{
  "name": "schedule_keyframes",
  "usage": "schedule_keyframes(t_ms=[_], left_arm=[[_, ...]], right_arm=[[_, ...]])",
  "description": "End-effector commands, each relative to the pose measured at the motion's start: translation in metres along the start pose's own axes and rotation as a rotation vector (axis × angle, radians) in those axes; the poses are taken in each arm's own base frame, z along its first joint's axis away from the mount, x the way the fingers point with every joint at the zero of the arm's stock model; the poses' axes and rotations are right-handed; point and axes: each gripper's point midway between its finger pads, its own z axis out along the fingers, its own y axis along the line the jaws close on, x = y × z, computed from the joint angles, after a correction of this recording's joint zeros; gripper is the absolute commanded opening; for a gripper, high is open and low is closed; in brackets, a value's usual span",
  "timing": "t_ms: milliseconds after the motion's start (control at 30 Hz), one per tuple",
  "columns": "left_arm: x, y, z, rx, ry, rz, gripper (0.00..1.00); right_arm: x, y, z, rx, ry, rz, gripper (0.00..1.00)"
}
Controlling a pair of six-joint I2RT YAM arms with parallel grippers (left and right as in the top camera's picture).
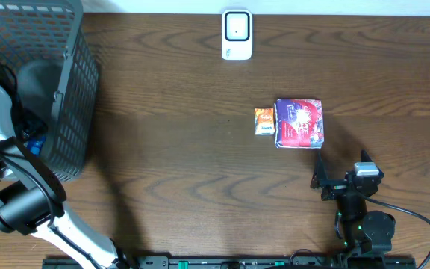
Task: Scan the item barcode
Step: 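Reach the left gripper into the basket and grasp the blue snack packs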
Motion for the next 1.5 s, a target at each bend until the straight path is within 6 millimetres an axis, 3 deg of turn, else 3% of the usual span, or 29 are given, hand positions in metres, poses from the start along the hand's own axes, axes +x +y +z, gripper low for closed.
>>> schedule_keyframes(t_ms=[0,233,467,667,867,1033,1100,1200,1300,1467], left_arm=[[0.013,-0.004,0.015,-0.006,0.05,0.024,0.82],[0.024,-0.006,0.03,-0.013,0.073,0.046,0.81],[0.003,-0.01,0.032,0.007,-0.007,0.042,0.82],[0.0,-0.011,0.033,0.011,-0.022,0.035,0.82],[0.006,-0.014,0.046,0.011,-0.016,0.033,0.75],[0.019,-0.032,0.061,0.091,0.009,0.037,0.75],[0.023,-0.04,0.064,0.131,0.017,0.038,0.64],[0.023,-0.043,0.064,0.149,0.019,0.037,0.33],[0.024,-0.043,0.064,0.149,0.02,0.037,0.09],[0.022,-0.051,0.056,0.209,0.022,0.035,0.07]], right_arm=[[0.0,-0.003,0.0,0.014,-0.001,-0.007,0.99],[0.0,-0.003,0.0,0.014,-0.001,-0.007,0.99],[0.0,-0.003,0.0,0.014,-0.001,-0.007,0.99],[0.0,-0.003,0.0,0.014,-0.001,-0.007,0.99],[0.0,-0.003,0.0,0.014,-0.001,-0.007,0.99],[0.0,-0.003,0.0,0.014,-0.001,-0.007,0.99],[0.0,-0.003,0.0,0.014,-0.001,-0.007,0.99],[0.0,-0.003,0.0,0.014,-0.001,-0.007,0.99],[0.0,-0.003,0.0,0.014,-0.001,-0.007,0.99],[0.0,-0.003,0.0,0.014,-0.001,-0.007,0.99]])
